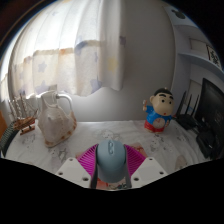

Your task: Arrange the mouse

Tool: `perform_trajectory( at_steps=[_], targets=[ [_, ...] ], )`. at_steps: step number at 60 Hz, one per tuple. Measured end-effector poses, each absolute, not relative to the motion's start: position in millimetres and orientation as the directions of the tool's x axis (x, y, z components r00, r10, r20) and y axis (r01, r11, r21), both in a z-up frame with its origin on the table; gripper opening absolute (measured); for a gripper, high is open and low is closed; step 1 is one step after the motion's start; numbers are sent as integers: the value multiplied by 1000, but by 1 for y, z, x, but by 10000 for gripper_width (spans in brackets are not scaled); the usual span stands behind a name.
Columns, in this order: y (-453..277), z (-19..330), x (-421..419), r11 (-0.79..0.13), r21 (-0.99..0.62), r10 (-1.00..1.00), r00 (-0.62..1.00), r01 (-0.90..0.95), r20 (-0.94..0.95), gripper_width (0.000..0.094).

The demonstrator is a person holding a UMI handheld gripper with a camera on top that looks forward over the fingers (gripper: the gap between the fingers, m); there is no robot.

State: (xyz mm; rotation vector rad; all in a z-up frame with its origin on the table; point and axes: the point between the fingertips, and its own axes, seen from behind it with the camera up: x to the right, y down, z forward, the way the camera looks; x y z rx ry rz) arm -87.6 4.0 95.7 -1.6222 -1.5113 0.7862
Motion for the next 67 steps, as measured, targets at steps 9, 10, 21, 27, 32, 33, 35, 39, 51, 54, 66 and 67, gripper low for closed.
perform_trajectory(
  at_steps=[9,10,21,27,32,33,35,39,51,54,66,67],
  targets=[
    [29,8,-84,-21,-793,996,78,609,33,393],
    [31,2,-83,-20,-788,996,77,616,35,401],
    [35,-12,-67,-46,-746,997,71,665,1,866],
    [39,23,-43,-88,-737,995,99,670,-29,850],
    [36,58,-4,-93,-713,995,93,695,-39,852],
    [35,65,6,-91,-708,995,90,700,-39,852],
    [34,79,25,-84,-700,996,83,709,-36,849],
    [35,105,65,-64,-687,997,70,724,-20,850],
    [39,138,141,-34,-674,998,62,738,18,850],
    [39,140,147,-40,-676,998,63,735,9,848],
    [33,142,151,-34,-687,998,56,726,10,851],
    [31,142,151,-38,-686,999,53,726,1,851]
  ],
)
